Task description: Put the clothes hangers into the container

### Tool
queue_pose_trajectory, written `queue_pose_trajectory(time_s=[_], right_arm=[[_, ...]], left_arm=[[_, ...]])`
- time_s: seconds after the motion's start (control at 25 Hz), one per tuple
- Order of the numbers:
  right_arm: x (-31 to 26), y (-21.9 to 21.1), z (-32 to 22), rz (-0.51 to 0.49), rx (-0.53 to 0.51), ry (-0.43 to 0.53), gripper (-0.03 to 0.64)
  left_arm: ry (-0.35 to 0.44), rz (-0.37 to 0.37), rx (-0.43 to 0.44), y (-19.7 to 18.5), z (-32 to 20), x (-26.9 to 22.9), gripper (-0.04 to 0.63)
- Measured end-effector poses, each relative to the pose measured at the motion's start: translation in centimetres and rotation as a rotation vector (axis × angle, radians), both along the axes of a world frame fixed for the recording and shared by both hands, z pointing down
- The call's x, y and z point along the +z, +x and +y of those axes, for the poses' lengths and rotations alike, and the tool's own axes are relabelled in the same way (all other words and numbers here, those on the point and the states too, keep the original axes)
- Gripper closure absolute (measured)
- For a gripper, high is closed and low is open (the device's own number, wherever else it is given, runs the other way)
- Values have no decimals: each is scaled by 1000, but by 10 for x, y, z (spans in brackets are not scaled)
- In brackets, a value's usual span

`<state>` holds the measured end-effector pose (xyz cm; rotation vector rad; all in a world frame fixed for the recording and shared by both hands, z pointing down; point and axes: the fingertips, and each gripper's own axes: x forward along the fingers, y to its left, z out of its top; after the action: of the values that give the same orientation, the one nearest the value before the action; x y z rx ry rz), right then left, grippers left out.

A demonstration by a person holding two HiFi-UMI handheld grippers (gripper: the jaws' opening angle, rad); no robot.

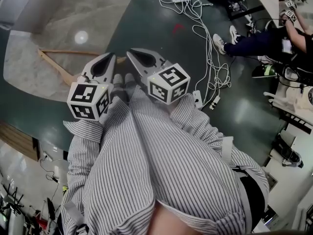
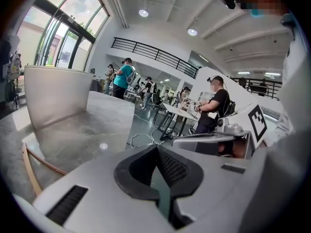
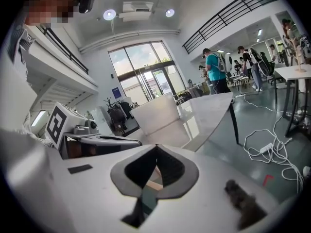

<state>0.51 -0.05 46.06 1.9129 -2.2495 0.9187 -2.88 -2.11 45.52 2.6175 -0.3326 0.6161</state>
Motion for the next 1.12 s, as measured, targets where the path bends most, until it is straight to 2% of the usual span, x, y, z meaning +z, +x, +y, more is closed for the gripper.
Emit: queue_pose_trajectory(time_s=[0.12, 0.28, 0.52, 0.68, 0.84, 1.12], right_arm=[[3, -3, 0, 1, -5, -10, 602], [9, -6, 3, -15, -12, -28, 603], [20, -8, 4, -35, -8, -59, 601], [32, -9, 8, -54, 3, -78, 602], [40, -5, 11, -76, 22, -98, 602], [51, -10, 8, -89, -11, -113, 602]], left_arm=[[-24, -7, -9, -6, -5, 7, 584], [-20, -66, -1, -13, -5, 19, 584], [-25, -68, 97, -14, 1, 28, 584], [18, -145, 122, -20, -5, 43, 584], [32, -190, 164, -20, -3, 51, 584], [20, -214, 215, -16, 5, 66, 583]])
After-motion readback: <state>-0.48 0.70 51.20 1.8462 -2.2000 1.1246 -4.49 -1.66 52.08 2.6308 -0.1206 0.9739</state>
